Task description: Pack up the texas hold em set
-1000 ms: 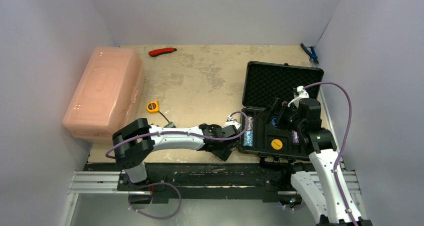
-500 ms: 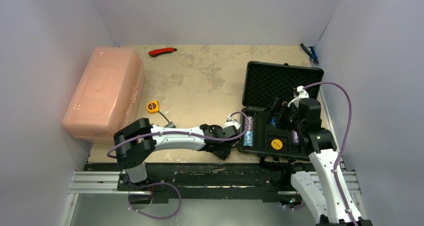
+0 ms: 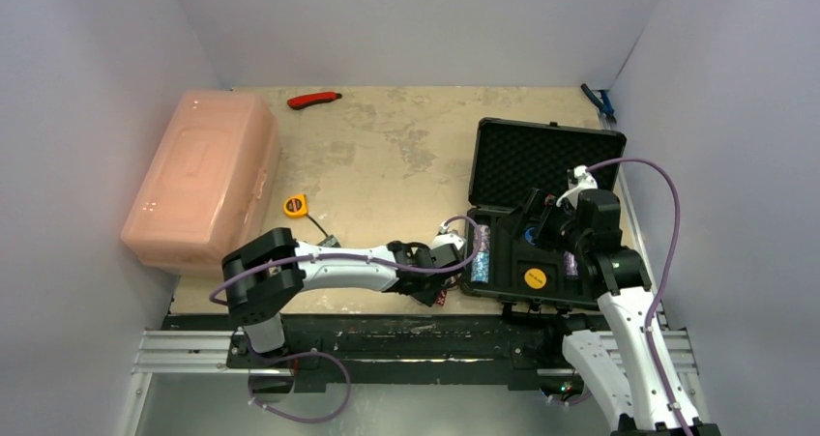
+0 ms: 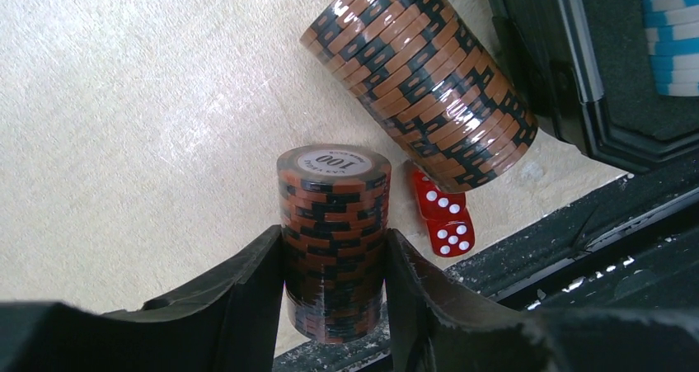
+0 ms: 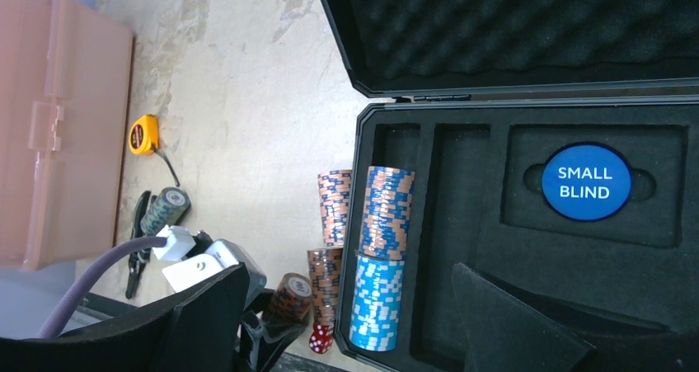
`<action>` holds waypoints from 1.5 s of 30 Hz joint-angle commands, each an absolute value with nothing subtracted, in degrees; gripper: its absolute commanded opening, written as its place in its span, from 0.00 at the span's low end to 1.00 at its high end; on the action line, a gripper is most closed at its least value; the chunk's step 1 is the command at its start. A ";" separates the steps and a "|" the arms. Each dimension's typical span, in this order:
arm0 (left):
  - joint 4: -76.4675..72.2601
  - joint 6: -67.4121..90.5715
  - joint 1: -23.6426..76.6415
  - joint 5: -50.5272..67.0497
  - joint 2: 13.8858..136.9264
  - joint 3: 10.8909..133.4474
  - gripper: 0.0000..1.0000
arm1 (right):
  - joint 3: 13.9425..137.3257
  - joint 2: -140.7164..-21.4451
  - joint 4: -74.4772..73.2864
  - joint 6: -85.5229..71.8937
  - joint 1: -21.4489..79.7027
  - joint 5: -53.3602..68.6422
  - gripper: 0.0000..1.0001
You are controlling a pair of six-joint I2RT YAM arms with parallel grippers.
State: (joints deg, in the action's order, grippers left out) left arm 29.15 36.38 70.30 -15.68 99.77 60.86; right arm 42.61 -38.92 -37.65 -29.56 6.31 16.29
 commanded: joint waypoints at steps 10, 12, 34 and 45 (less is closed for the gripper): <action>26.22 35.96 70.18 -17.88 96.62 57.96 0.00 | 42.68 -38.79 -35.30 -29.68 6.24 17.14 0.99; 26.11 35.63 70.07 -17.78 94.84 57.61 0.00 | 42.78 -38.47 -35.05 -29.91 6.22 17.29 0.99; 24.07 26.66 61.47 0.81 69.92 54.08 0.00 | 40.55 -33.62 -20.25 -39.04 6.22 26.96 0.99; 25.37 21.39 58.74 13.35 64.15 56.76 0.00 | 38.16 -31.29 -7.68 -44.36 6.22 36.55 0.99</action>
